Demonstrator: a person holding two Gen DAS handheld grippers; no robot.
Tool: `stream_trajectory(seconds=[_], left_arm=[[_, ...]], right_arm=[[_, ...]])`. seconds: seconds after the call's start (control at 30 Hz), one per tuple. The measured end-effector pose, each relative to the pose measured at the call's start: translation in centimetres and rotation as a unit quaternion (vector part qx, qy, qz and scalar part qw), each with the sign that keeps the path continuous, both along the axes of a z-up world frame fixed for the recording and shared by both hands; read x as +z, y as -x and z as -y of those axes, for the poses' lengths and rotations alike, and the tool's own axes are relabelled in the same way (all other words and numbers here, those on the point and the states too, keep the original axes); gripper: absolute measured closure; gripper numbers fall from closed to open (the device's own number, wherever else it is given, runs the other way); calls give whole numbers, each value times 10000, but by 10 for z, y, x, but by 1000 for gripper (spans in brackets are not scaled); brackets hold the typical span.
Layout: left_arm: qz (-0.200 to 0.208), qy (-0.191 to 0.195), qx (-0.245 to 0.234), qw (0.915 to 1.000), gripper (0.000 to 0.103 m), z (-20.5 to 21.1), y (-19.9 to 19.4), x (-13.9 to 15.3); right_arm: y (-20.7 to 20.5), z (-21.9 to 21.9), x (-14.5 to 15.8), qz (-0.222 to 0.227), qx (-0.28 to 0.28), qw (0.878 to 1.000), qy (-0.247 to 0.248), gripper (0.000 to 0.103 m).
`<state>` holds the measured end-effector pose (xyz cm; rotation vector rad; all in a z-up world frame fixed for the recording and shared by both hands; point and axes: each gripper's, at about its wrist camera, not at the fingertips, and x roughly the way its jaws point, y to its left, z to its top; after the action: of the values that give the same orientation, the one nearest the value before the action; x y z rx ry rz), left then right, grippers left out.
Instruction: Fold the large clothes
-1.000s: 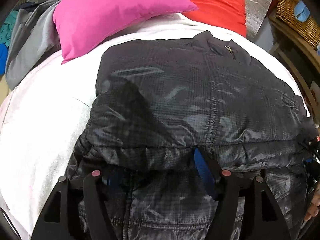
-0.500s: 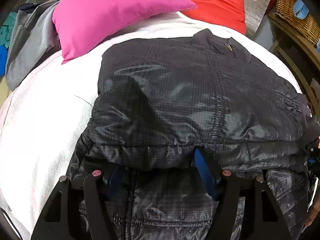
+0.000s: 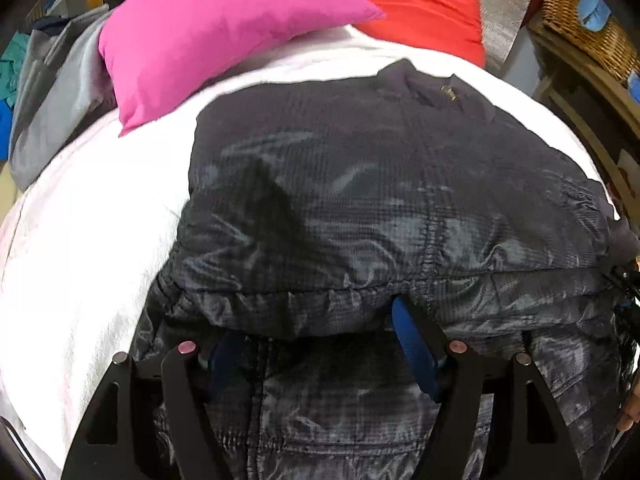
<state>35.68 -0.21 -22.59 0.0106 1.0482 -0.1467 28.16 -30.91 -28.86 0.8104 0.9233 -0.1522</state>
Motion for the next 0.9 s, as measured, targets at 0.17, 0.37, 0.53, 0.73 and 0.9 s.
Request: stream_trajectory(seconds=[0.17,0.37,0.53,0.73,0.9], left_arm=[[84,-6,-70,9999,30,1,4,4],[-309,-51,-105,9995,28,-2,-2,-9],[-286,101,-290,9991,29,-13,13,7],[-14,210,-400,9990,28,-49,35,31],[374,146,508,9979,28,-97,25,40]], right_arm=[[10,-9,18,123,62,9987,488,80],[3,-7,3,-361,319,9983,326,80],[20,7,10,-361,524,9975,-323,67],[56,46,27,245,236,9966,-748,45],[55,75,21,178,-555,9973,-435,34]])
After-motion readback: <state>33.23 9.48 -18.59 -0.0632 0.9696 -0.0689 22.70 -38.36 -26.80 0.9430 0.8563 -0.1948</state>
